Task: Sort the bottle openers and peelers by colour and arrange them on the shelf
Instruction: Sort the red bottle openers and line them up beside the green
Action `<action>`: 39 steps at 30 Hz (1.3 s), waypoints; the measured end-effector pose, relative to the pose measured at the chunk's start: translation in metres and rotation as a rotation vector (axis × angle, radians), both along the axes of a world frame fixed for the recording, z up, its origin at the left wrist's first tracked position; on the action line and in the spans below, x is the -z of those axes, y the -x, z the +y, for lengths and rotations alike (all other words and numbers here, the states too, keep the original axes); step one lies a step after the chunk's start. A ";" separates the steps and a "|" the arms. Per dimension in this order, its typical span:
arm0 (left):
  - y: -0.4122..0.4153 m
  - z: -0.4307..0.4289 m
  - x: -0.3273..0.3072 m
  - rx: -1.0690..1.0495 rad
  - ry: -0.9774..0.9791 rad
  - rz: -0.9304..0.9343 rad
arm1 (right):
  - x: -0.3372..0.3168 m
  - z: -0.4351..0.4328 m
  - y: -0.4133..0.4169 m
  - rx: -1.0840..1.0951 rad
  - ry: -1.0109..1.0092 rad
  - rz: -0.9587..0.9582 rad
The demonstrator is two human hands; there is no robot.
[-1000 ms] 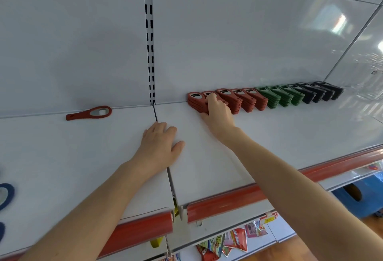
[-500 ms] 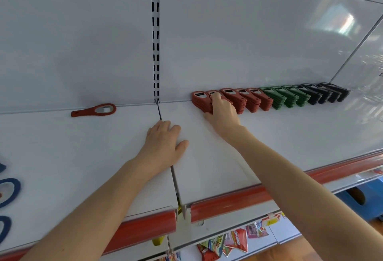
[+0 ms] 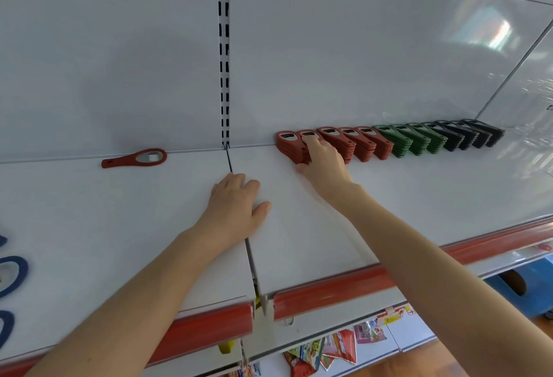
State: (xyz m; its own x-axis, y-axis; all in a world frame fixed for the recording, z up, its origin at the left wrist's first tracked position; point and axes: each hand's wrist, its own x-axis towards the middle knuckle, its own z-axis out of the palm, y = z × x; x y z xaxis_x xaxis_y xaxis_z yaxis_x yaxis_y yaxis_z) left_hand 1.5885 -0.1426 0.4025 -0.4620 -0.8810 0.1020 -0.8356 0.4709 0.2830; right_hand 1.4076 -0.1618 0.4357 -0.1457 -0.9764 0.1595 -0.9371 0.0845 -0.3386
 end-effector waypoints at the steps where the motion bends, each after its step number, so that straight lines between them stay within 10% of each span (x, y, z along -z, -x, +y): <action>1: 0.000 0.000 0.000 0.000 0.002 -0.002 | 0.000 0.002 0.000 -0.014 0.030 0.005; 18: -0.026 0.018 -0.042 -0.038 -0.115 -0.157 | -0.011 -0.004 -0.025 -0.256 0.203 -0.016; 39: -0.166 0.099 -0.030 -0.618 0.092 0.118 | 0.012 -0.079 -0.213 -0.576 -0.079 0.148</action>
